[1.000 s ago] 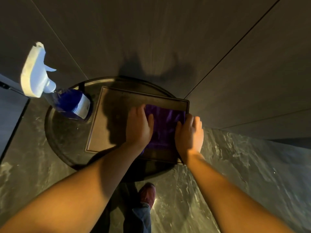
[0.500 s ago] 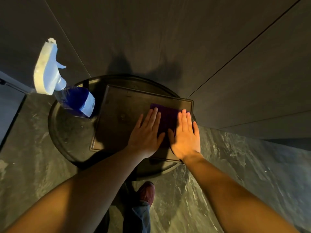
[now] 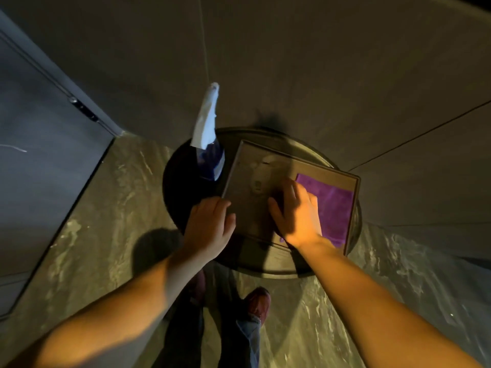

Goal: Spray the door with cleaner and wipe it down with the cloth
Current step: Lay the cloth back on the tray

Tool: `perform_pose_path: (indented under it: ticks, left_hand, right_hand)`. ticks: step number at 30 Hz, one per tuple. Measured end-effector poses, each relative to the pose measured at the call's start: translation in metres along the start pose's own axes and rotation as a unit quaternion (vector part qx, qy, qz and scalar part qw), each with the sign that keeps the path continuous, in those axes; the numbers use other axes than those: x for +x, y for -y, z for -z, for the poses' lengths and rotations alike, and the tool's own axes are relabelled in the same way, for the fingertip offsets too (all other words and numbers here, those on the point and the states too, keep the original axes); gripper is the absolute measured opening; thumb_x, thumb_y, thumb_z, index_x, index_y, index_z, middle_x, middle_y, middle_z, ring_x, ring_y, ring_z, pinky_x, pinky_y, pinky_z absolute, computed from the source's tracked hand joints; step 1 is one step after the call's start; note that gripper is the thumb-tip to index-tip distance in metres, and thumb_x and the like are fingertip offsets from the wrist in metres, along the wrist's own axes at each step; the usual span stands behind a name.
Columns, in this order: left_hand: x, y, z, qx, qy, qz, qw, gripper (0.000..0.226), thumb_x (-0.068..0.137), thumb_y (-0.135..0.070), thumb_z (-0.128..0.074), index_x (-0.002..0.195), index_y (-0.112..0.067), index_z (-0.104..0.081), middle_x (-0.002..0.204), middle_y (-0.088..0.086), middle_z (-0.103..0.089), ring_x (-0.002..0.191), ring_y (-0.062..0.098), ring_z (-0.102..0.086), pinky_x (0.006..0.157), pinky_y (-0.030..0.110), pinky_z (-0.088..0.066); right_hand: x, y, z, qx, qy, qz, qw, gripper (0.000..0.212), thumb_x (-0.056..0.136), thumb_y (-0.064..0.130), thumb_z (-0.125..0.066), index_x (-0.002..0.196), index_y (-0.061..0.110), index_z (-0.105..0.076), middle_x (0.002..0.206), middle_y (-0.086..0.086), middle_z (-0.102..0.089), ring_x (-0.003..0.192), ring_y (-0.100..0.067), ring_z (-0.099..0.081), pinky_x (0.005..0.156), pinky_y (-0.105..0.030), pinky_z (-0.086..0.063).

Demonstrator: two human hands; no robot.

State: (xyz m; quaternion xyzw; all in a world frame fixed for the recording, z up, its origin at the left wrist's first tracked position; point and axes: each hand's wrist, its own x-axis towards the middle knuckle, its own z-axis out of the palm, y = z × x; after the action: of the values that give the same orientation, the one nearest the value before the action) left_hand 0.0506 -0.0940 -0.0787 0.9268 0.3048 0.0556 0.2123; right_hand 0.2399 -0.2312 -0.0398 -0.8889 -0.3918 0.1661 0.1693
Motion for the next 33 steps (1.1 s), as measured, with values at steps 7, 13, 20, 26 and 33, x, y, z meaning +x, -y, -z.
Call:
perform_pose_path:
  ticks: [7, 13, 20, 26, 33]
  left_hand:
    - [-0.009, 0.060, 0.013, 0.017, 0.035, 0.071, 0.997, 0.057, 0.101, -0.041, -0.052, 0.146, -0.008, -0.050, 0.153, 0.012, -0.049, 0.142, 0.027, -0.046, 0.109, 0.044, -0.047]
    - [0.002, 0.093, 0.000, 0.055, 0.093, 0.053, 0.993, 0.079, 0.099, -0.056, -0.038, 0.161, -0.010, -0.020, 0.170, 0.012, -0.019, 0.157, 0.025, -0.020, 0.123, 0.045, -0.034]
    - [0.000, 0.101, -0.005, 0.054, 0.090, 0.036, 0.994, 0.081, 0.096, -0.059, -0.036, 0.160, -0.012, -0.021, 0.170, 0.011, -0.019, 0.156, 0.025, -0.022, 0.123, 0.040, -0.026]
    - [-0.001, 0.104, -0.006, 0.060, 0.092, 0.024, 0.994, 0.078, 0.100, -0.060, -0.037, 0.160, -0.012, -0.022, 0.169, 0.012, -0.022, 0.155, 0.026, -0.024, 0.121, 0.039, -0.023]
    - [-0.001, 0.105, -0.009, 0.082, 0.101, 0.018, 0.991, 0.079, 0.099, -0.060, -0.037, 0.159, -0.010, -0.024, 0.169, 0.013, -0.023, 0.155, 0.029, -0.025, 0.121, 0.039, -0.018]
  right_hand:
    - [0.024, 0.070, -0.020, 0.016, 0.016, 0.027, 0.999, 0.060, 0.096, 0.049, -0.057, 0.144, 0.015, -0.048, 0.136, -0.012, -0.059, 0.121, -0.036, -0.058, 0.100, -0.041, -0.046]
    - [0.052, 0.126, -0.020, 0.155, 0.009, 0.044, 0.987, 0.078, 0.081, 0.059, -0.070, 0.144, 0.024, -0.040, 0.136, -0.007, -0.060, 0.120, -0.028, -0.061, 0.097, -0.048, -0.055]
    - [0.076, 0.148, -0.012, 0.253, 0.031, 0.020, 0.967, 0.058, 0.080, 0.049, -0.078, 0.127, 0.029, -0.052, 0.121, -0.001, -0.064, 0.112, -0.023, -0.060, 0.094, -0.051, -0.054]
    - [0.073, 0.154, -0.016, 0.343, 0.022, 0.001, 0.939, 0.060, 0.085, 0.024, -0.082, 0.137, 0.018, -0.053, 0.124, -0.003, -0.067, 0.118, -0.021, -0.063, 0.103, -0.048, -0.053]
    - [0.068, 0.157, -0.009, 0.360, 0.007, 0.000, 0.933, 0.060, 0.086, 0.016, -0.080, 0.139, 0.014, -0.051, 0.122, 0.007, -0.066, 0.114, -0.003, -0.064, 0.091, -0.012, -0.049]
